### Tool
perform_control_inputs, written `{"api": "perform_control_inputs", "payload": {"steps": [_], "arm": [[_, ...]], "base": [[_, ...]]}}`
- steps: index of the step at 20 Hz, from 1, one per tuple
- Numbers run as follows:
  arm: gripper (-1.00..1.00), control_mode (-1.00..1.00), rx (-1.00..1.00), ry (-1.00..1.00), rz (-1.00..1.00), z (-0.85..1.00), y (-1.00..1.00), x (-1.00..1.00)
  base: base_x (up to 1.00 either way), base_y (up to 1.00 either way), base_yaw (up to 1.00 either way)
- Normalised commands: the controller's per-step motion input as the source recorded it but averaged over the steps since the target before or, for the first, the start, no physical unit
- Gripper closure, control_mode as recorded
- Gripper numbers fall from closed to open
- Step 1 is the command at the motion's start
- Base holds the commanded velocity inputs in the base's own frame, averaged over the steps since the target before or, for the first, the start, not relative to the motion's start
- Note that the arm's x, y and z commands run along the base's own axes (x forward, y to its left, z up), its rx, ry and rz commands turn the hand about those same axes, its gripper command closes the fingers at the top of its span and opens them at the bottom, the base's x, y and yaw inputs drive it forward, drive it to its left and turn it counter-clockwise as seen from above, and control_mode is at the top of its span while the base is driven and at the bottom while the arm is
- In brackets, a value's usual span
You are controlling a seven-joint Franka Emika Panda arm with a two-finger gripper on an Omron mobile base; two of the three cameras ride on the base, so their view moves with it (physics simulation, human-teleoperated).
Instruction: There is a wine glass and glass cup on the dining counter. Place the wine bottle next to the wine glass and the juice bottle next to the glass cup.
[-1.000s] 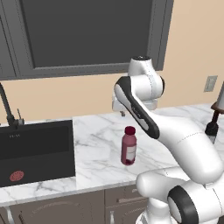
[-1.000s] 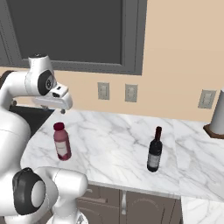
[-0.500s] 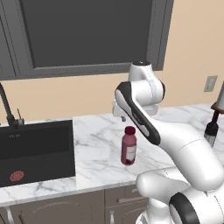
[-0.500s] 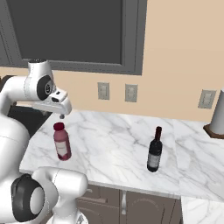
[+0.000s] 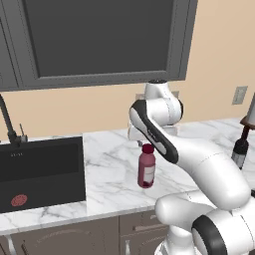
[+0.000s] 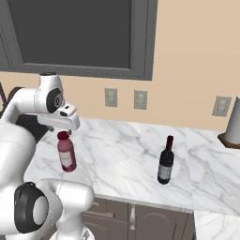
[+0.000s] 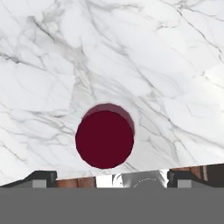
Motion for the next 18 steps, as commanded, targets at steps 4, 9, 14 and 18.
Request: {"api": "perform_control_inputs", "payload": {"steps": [4, 9, 14, 18], "arm": [[-1.00, -1.00, 0.02, 0.24, 0.02, -0.23, -0.03, 0.23], [-1.00, -1.00, 0.01, 0.24, 0.05, -0.20, 0.00, 0.04], [-1.00, -1.00, 0.00, 0.15, 0.03, -0.20, 0.01, -0.01], [-1.00, -1.00, 0.00, 0.05, 0.02, -0.18, 0.02, 0.00]], "base": [[0.00, 0.00, 0.00], [0.00, 0.00, 0.00], [0.00, 0.00, 0.00], [0.00, 0.00, 0.00]]}}
